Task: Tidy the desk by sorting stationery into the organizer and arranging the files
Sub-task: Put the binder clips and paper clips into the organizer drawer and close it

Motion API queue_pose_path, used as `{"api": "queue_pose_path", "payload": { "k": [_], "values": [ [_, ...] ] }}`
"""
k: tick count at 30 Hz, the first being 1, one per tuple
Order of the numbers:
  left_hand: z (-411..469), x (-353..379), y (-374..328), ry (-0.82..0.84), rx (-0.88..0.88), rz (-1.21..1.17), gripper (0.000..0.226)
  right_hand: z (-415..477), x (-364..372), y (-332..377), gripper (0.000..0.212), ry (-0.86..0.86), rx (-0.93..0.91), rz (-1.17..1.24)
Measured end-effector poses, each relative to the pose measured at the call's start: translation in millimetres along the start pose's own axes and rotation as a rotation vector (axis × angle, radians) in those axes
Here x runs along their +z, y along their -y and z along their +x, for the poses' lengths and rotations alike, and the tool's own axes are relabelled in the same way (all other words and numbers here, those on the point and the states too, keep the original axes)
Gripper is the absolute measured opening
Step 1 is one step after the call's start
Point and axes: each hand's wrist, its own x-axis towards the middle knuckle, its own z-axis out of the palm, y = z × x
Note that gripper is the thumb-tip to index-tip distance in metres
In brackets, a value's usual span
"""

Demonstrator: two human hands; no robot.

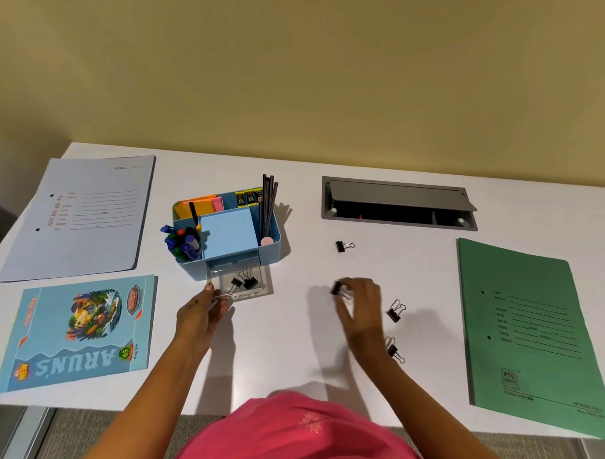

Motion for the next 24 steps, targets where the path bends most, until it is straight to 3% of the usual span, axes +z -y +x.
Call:
{"api": "queue_pose_path", "payload": {
  "k": [6, 11, 19, 24],
  "values": [
    [-2, 1, -2, 0.004, 0.015, -0.028, 0.02, 35, 63, 74, 0.029, 0.242, -0.159, 0.034],
    [-3, 2, -1, -0.011, 0.046, 0.009, 0.019, 43, 92, 86, 0.032, 0.3, -0.22, -0.044],
    [-3, -2, -2, 0.033, 0.032, 0.03, 0.021, 31, 67, 65, 0.029, 0.2, -0.105, 0.005],
    [-1, -5, -3, 0.058, 0.026, 0.03, 0.021, -4, 28, 13, 0.022, -0.037, 0.061, -0.021]
  ]
}}
